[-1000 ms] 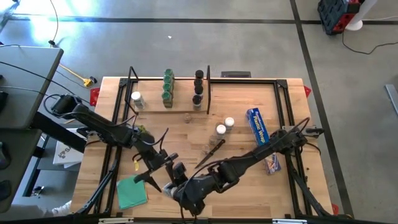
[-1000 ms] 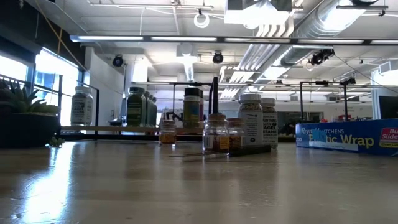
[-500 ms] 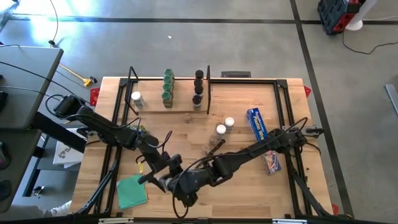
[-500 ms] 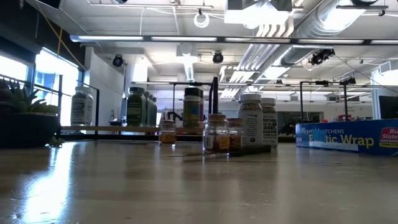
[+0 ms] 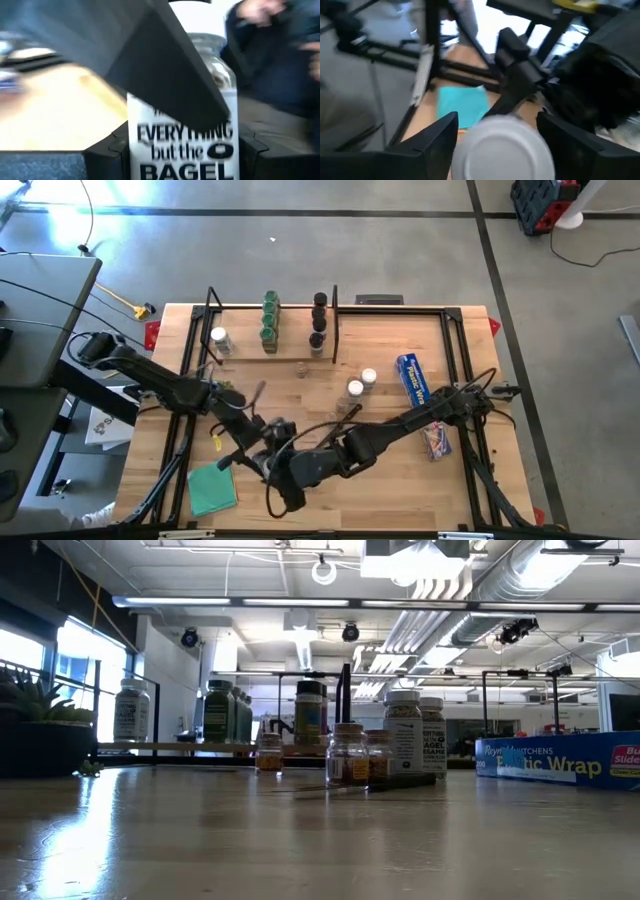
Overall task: Shelf spices
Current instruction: Put the white lid seasoning bottle on the shelf
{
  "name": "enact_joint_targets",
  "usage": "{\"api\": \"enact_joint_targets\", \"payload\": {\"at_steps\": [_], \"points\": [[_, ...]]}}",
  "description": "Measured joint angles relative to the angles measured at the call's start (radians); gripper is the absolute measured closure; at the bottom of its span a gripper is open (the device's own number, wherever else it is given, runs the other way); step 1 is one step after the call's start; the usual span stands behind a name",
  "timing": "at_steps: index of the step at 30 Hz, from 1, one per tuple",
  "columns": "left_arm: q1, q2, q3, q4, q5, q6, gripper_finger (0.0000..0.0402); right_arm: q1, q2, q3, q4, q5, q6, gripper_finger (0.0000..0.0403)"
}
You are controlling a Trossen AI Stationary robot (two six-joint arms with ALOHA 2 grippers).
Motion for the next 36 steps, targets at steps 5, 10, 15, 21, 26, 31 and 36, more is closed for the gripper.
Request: {"api": "enact_joint_targets", "payload": {"at_steps": [5, 10, 15, 21, 26, 31, 36], "points": [[-0.05, -0.133, 0.0, -0.127, -0.406, 0.1, 0.0214, 0.02, -0.022, 0.012, -0.03, 0.254, 0.027, 0.0132], [-0.127, -0.196, 0.002, -0.173, -0.862, 0.2, 0.0214, 0.043, -0.032, 0.011, -0.041, 0.561, 0.095, 0.0131], [-0.188, -0.176, 0.003, -0.154, -1.366, 0.311, 0.0214, 0.04, -0.033, 0.009, -0.053, 0.58, 0.227, 0.013], [-0.23, -0.112, 0.002, -0.052, -1.526, 0.454, 0.0214, 0.018, -0.033, 0.009, -0.075, 0.627, 0.353, 0.013], [-0.28, -0.06, 0.002, 0.058, -1.625, 0.61, 0.0214, 0.025, -0.037, 0.009, -0.108, 0.716, 0.398, 0.013], [-0.342, -0.012, 0.002, 0.275, -1.674, 0.804, 0.0214, 0.041, -0.057, 0.009, -0.108, 0.734, 0.399, 0.013], [-0.413, 0.024, 0.002, 0.493, -1.678, 0.985, 0.0214, 0.061, -0.091, 0.009, -0.106, 0.719, 0.475, 0.013]]}}
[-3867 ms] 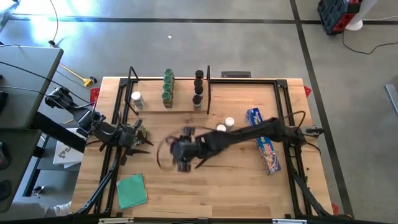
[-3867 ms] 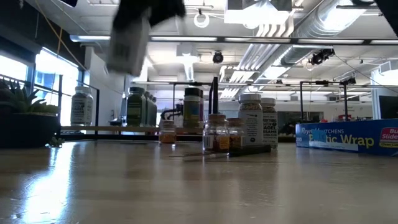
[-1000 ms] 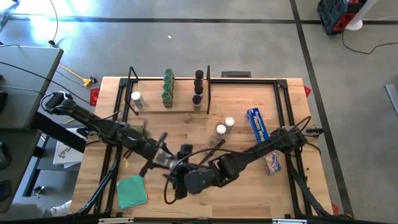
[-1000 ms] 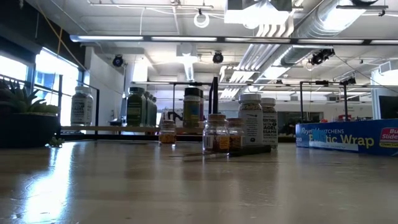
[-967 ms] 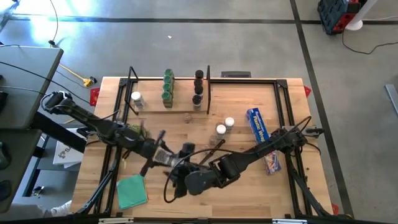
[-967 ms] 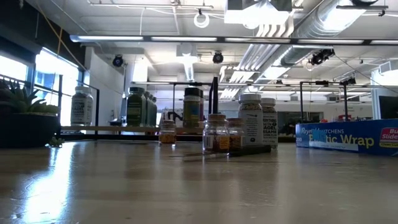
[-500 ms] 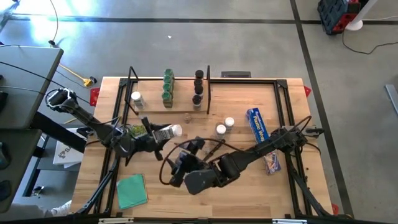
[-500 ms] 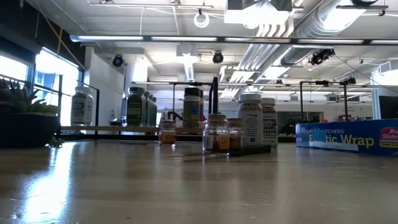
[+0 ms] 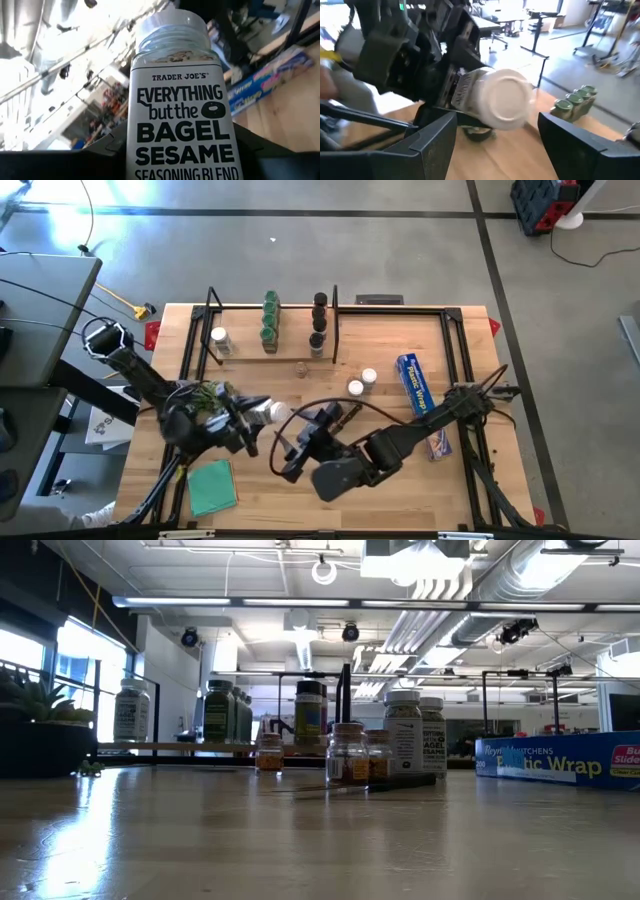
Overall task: Shelf spices
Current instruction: Put the white lid seasoning bottle on the shelf
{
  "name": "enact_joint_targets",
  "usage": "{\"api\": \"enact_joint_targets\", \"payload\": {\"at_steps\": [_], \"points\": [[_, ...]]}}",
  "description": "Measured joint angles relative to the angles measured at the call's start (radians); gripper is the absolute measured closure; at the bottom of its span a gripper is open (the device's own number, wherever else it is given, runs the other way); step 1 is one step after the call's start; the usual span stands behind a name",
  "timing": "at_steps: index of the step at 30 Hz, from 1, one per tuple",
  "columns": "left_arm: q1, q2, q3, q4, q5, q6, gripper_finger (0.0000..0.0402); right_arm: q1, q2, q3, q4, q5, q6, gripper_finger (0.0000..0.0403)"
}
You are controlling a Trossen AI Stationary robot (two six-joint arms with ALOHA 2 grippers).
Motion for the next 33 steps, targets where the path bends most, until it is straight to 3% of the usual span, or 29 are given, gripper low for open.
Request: {"api": "enact_joint_targets", "payload": {"at_steps": [4, 8, 17, 24, 30, 33], "points": [[-0.036, 0.012, 0.003, 0.076, -0.001, 0.081, 0.0214, 0.006, -0.031, 0.0, 0.01, -0.032, 0.098, 0.013], [-0.045, 0.026, 0.02, 0.076, -0.004, 0.1, 0.0214, -0.024, -0.036, 0.0, 0.018, -0.159, 0.21, 0.013], [-0.036, 0.053, 0.024, 0.074, -0.024, 0.151, 0.0214, -0.107, -0.022, 0.0, 0.03, -0.291, 0.233, 0.0138], [-0.029, 0.052, 0.023, 0.065, -0.037, 0.133, 0.0214, -0.145, -0.022, -0.024, 0.045, -0.417, 0.249, 0.0216], [-0.028, 0.052, 0.023, 0.038, -0.053, 0.068, 0.0214, -0.151, -0.023, -0.023, 0.029, -0.459, 0.209, 0.0217], [-0.028, 0.053, 0.023, -0.036, -0.009, -0.027, 0.0214, -0.158, -0.023, 0.007, -0.085, -0.494, 0.188, 0.0217]]}}
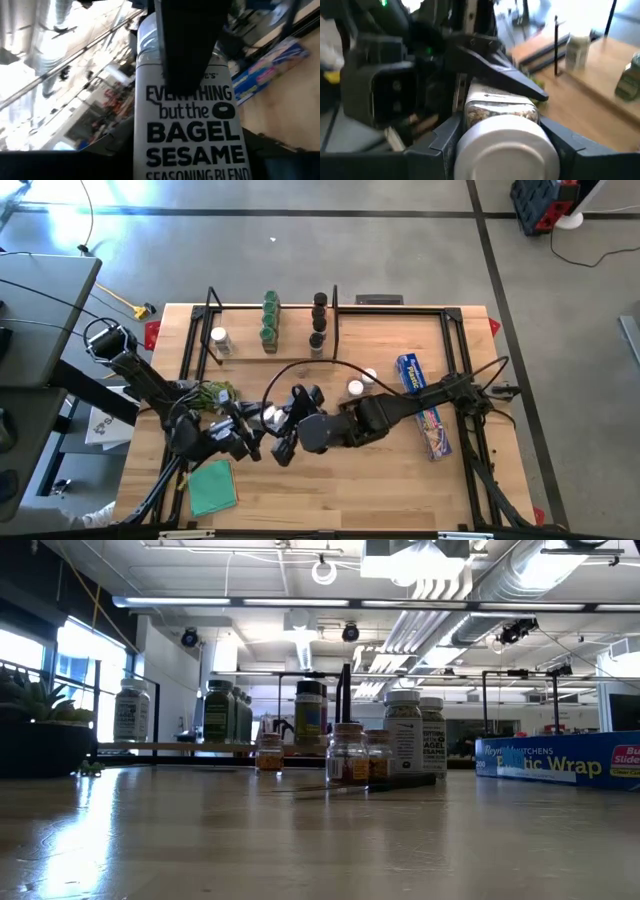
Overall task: Shelf spices
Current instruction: Put the white lid seasoning bottle on the shelf
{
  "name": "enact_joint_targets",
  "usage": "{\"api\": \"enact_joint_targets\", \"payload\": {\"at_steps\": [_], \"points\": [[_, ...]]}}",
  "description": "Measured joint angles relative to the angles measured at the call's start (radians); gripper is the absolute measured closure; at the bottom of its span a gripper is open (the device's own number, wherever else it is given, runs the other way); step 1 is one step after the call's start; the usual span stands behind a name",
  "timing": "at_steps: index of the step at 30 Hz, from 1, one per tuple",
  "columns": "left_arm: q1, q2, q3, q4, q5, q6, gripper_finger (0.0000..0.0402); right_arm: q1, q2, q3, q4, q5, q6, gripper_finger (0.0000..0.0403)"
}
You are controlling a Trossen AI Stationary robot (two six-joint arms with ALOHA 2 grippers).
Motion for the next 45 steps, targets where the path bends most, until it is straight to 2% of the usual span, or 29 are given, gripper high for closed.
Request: {"api": "enact_joint_targets", "payload": {"at_steps": [2, 7, 8, 11, 13, 15, 18, 20, 26, 29, 33, 40, 43, 45], "points": [[0.018, 0.001, 0.0, -0.055, 0.046, -0.104, 0.0194, -0.016, -0.007, 0.003, -0.081, -0.059, -0.012, 0.0217], [0.086, -0.018, 0.003, -0.27, 0.148, -0.395, 0.0089, -0.065, -0.006, -0.006, -0.258, -0.204, -0.132, 0.0217], [0.107, -0.027, 0.004, -0.328, 0.198, -0.468, 0.0078, -0.07, 0.0, -0.007, -0.261, -0.222, -0.161, 0.0217], [0.168, -0.039, 0.003, -0.523, 0.431, -0.72, 0.0066, -0.075, -0.001, -0.008, -0.362, -0.248, -0.235, 0.0217], [0.208, -0.044, 0.003, -0.606, 0.572, -0.836, 0.0066, -0.079, -0.006, -0.005, -0.409, -0.264, -0.289, 0.0217], [0.242, -0.04, -0.016, -0.64, 0.67, -0.91, 0.0065, -0.082, -0.001, -0.014, -0.444, -0.265, -0.362, 0.0217], [0.281, -0.025, -0.068, -0.63, 0.704, -0.95, 0.0064, -0.086, 0.004, -0.059, -0.443, -0.279, -0.478, 0.0217], [0.306, -0.027, -0.095, -0.562, 0.719, -0.967, 0.0064, -0.084, 0.004, -0.105, -0.417, -0.281, -0.515, 0.0217], [0.37, -0.015, -0.169, -0.401, 0.86, -1.025, 0.0063, -0.083, 0.008, -0.268, -0.26, -0.382, -0.548, 0.0217], [0.398, 0.016, -0.191, -0.354, 0.908, -1.048, 0.0063, -0.086, 0.007, -0.327, -0.178, -0.386, -0.561, 0.0217], [0.426, 0.082, -0.191, -0.316, 1.014, -1.069, 0.0063, -0.097, 0.008, -0.367, -0.177, -0.388, -0.517, 0.0217], [0.451, 0.243, -0.19, -0.193, 1.011, -1.093, 0.0062, -0.113, 0.007, -0.378, -0.162, -0.416, -0.474, 0.0217], [0.468, 0.282, -0.19, -0.166, 0.989, -1.114, 0.0062, -0.112, 0.007, -0.377, -0.162, -0.416, -0.474, 0.0217], [0.475, 0.296, -0.19, -0.139, 1.014, -1.124, 0.0063, -0.111, 0.007, -0.377, -0.166, -0.433, -0.473, 0.0217]]}}
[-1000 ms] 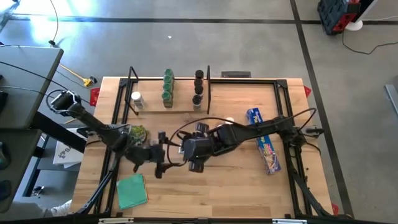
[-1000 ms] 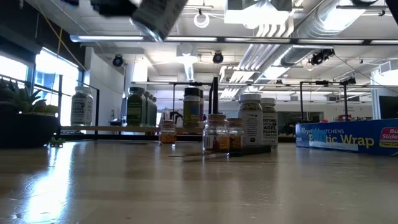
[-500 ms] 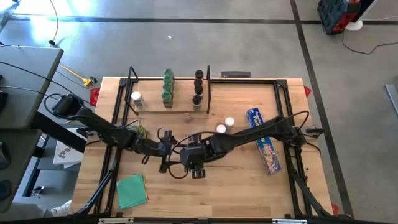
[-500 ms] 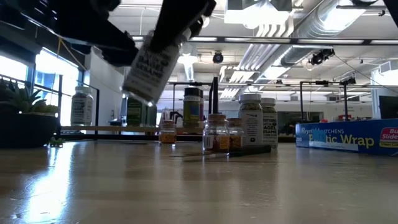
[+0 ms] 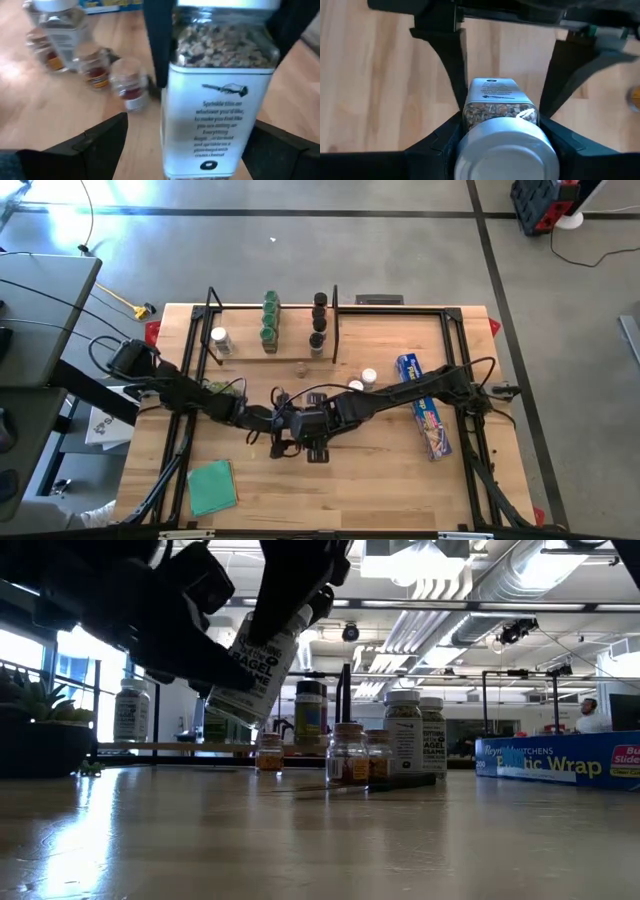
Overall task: Shelf spices
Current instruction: Put the white lid seasoning bottle on the shelf
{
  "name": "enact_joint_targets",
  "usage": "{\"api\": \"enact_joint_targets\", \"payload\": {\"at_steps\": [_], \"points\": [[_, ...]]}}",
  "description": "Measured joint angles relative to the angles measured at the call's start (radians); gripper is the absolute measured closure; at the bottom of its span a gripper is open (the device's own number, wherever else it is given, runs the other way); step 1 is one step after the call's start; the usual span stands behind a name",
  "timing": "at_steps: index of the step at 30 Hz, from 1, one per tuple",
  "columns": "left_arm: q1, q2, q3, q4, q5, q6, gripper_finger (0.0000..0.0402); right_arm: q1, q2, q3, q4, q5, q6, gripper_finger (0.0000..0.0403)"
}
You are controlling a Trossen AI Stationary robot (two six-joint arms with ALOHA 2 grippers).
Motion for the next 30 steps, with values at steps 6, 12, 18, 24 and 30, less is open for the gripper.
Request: {"api": "enact_joint_targets", "payload": {"at_steps": [6, 12, 18, 24, 30], "points": [[-0.001, 0.032, 0.0, 0.081, 0.063, 0.034, 0.0111, 0.0, 0.0, 0.0, 0.023, -0.031, 0.0, 0.0217], [-0.022, 0.049, -0.001, 0.112, 0.037, 0.045, 0.0214, -0.004, 0.004, 0.001, 0.021, -0.078, 0.062, 0.0217], [-0.035, 0.024, 0.001, 0.11, 0.076, 0.101, 0.0214, -0.004, 0.004, 0.054, -0.02, -0.191, 0.224, 0.0171], [-0.048, -0.07, 0.0, 0.087, 0.121, 0.127, 0.0214, 0.044, 0.002, 0.263, -0.263, -0.071, 0.269, 0.0103], [-0.074, -0.264, 0.0, -0.022, 0.135, 0.157, 0.0214, 0.14, 0.004, 0.28, -0.296, 0.189, 0.326, 0.0099]]}}
